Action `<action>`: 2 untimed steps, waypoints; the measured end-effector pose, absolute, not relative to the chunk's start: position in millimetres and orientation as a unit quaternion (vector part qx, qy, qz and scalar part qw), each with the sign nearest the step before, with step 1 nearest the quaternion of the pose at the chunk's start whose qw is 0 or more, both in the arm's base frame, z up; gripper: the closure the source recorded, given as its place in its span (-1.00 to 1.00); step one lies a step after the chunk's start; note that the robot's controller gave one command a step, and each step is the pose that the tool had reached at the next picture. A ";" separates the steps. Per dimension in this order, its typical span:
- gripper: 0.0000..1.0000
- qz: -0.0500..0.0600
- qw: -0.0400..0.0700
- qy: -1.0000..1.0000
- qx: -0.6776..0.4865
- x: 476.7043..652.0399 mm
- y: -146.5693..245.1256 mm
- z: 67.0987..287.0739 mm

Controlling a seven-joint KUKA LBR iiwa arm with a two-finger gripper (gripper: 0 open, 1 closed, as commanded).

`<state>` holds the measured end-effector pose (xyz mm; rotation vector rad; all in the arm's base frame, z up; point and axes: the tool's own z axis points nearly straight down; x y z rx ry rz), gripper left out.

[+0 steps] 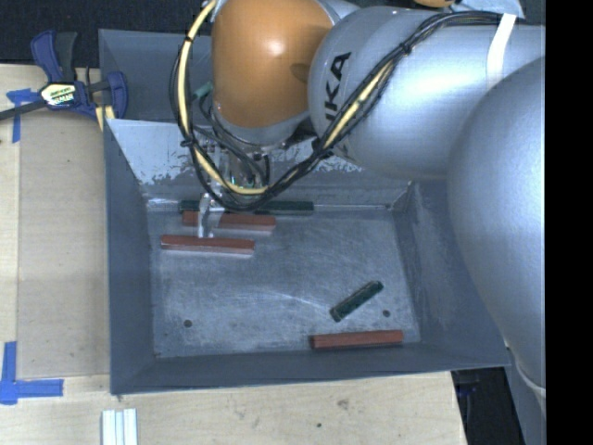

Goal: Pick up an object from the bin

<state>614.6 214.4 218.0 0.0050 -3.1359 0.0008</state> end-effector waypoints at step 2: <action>-1.00 -0.001 -0.004 -0.999 0.034 613.3 208.3 162.5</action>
Offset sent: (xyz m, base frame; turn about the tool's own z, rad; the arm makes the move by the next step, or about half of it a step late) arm -0.0089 -0.0146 -0.1480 -0.1600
